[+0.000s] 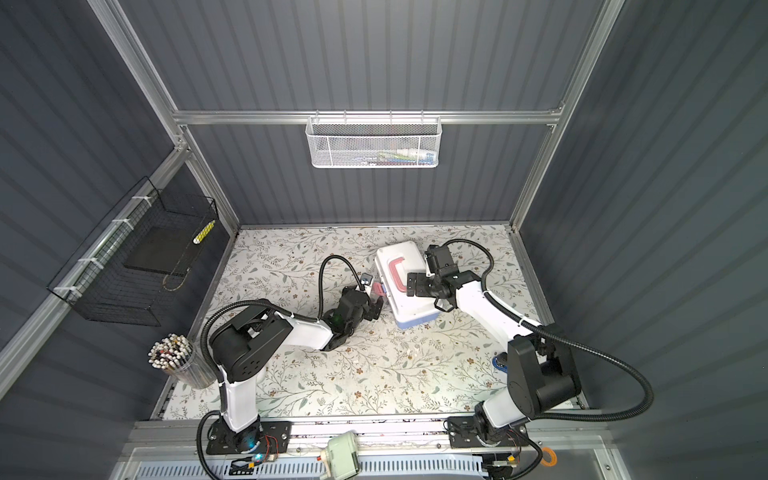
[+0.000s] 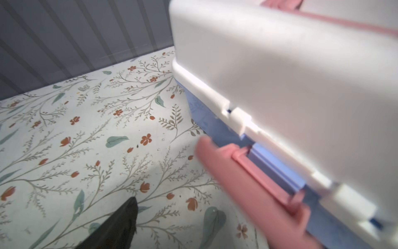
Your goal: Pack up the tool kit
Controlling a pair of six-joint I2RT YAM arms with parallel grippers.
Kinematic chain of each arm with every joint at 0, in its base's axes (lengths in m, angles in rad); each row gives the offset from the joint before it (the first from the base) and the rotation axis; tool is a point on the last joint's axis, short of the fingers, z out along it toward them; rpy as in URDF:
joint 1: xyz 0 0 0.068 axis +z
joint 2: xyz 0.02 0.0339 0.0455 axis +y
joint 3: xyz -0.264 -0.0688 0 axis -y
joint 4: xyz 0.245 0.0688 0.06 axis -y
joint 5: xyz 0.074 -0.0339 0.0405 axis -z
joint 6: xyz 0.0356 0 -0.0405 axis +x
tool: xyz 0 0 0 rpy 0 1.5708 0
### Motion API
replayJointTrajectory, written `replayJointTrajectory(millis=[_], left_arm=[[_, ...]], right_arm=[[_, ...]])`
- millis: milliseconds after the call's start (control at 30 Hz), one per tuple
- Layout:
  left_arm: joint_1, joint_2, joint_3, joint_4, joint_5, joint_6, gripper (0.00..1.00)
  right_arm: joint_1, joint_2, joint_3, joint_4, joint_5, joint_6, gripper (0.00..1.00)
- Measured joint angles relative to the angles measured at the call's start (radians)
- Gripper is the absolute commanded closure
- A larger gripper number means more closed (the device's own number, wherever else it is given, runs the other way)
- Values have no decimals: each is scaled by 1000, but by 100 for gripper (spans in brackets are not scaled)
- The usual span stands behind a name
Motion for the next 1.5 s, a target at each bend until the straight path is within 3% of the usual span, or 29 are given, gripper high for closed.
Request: replayJointTrajectory(millis=[1167,1500], left_arm=[[2,-80,114,-191,-52,90,10],[8,-80,146,-214,-48,90,10]], right_arm=[[0,-24,-34,31,7,8,1],[0,12,3,30,21,-39,1]])
